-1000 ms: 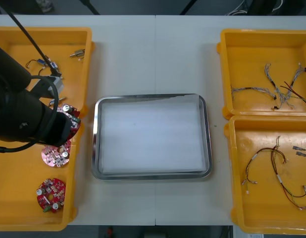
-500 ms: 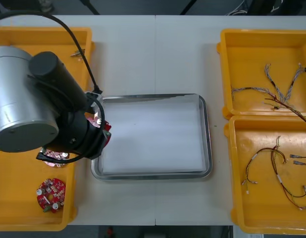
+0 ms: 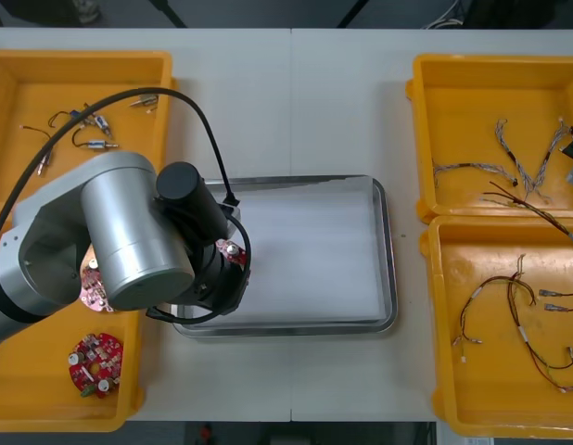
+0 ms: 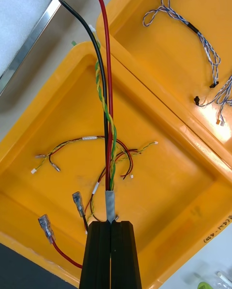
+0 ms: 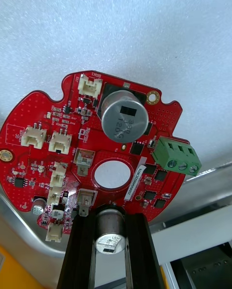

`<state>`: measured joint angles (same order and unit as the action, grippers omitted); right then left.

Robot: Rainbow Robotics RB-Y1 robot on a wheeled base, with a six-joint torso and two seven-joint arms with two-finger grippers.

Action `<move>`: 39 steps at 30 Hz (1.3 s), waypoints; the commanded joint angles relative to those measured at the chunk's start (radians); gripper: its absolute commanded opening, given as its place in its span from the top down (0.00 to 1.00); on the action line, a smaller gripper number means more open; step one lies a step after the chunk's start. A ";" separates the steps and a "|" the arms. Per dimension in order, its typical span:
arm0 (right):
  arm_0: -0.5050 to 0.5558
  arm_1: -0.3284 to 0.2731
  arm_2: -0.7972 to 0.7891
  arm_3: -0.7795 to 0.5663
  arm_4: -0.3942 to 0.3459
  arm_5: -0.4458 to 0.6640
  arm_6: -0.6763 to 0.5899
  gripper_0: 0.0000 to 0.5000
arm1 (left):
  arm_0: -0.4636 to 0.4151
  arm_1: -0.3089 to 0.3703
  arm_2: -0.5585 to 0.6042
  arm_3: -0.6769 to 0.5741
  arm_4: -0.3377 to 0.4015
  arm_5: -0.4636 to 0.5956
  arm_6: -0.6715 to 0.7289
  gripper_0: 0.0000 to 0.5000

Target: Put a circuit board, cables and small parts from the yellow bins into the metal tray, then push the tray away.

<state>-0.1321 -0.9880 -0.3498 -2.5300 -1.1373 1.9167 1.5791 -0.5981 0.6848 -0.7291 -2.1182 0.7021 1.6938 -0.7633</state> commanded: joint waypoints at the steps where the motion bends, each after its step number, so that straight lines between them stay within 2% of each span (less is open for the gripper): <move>1: -0.023 -0.038 0.018 -0.024 0.002 0.003 -0.007 1.00 | -0.039 -0.028 -0.059 0.035 -0.044 -0.051 0.041 1.00; 12: -0.023 -0.038 0.029 -0.015 0.007 0.003 -0.010 1.00 | -0.039 -0.031 -0.150 0.066 -0.118 -0.114 0.079 1.00; 21: -0.023 -0.038 0.029 0.010 0.007 0.003 -0.008 1.00 | -0.037 -0.028 -0.151 0.066 -0.119 -0.111 0.098 0.98; 22: -0.023 -0.038 0.029 0.011 0.005 0.003 -0.014 1.00 | -0.037 -0.028 -0.150 0.066 -0.119 -0.111 0.099 0.82; 23: -0.023 -0.038 0.029 0.011 0.005 0.003 -0.014 1.00 | -0.037 -0.028 -0.150 0.066 -0.119 -0.111 0.099 0.82; 24: -0.023 -0.038 0.028 0.014 0.004 0.003 -0.014 1.00 | -0.037 -0.027 -0.145 0.063 -0.119 -0.111 0.104 0.57; 25: -0.023 -0.038 0.029 0.017 0.005 0.003 -0.014 1.00 | -0.035 -0.027 -0.141 0.063 -0.119 -0.109 0.107 0.36; 26: -0.023 -0.038 0.028 0.019 0.005 0.003 -0.014 1.00 | -0.035 -0.027 -0.138 0.061 -0.119 -0.106 0.107 0.25; 27: -0.023 -0.038 0.029 0.025 0.005 0.003 -0.014 1.00 | -0.037 -0.027 -0.125 0.057 -0.119 -0.102 0.111 0.00; 34: -0.026 -0.038 0.029 0.046 0.011 0.003 -0.016 1.00 | -0.037 -0.027 -0.069 0.032 -0.070 -0.071 0.114 0.00; 39: -0.035 -0.038 0.029 0.062 0.010 0.003 -0.017 1.00 | -0.037 -0.027 -0.009 -0.028 -0.044 0.017 0.114 0.00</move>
<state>-0.1362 -0.9893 -0.3351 -2.4768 -1.1333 1.9167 1.5791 -0.6020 0.6748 -0.7987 -2.0746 0.6366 1.6652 -0.7249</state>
